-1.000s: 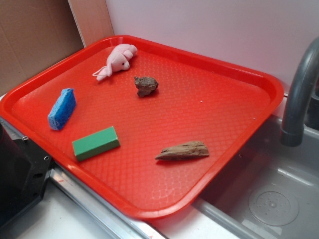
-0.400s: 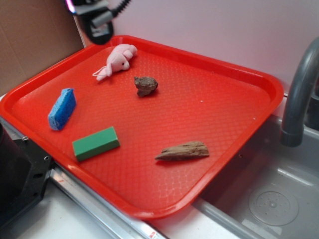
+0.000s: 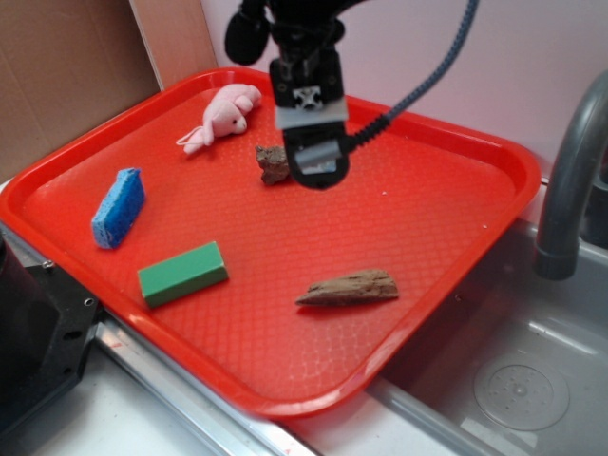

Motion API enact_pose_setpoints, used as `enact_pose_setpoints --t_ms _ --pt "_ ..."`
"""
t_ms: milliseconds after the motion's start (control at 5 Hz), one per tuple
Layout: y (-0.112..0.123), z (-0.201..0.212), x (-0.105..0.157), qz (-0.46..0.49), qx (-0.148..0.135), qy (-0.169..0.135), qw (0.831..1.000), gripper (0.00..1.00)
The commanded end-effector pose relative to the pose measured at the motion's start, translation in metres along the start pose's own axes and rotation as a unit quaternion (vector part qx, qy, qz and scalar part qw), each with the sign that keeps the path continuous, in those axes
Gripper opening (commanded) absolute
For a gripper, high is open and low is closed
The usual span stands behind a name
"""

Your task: Grab the wood chip.

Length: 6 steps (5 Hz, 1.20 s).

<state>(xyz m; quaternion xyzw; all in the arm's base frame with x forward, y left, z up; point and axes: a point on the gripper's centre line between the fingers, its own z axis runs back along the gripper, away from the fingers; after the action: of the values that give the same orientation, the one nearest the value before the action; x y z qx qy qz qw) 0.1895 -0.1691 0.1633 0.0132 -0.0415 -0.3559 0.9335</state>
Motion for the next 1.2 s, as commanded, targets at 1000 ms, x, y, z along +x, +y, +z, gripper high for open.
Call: enact_pose_setpoints --t_ms 1000 --pt "-0.023 -0.140 0.020 -0.084 -0.020 0.025 0.996 1.00"
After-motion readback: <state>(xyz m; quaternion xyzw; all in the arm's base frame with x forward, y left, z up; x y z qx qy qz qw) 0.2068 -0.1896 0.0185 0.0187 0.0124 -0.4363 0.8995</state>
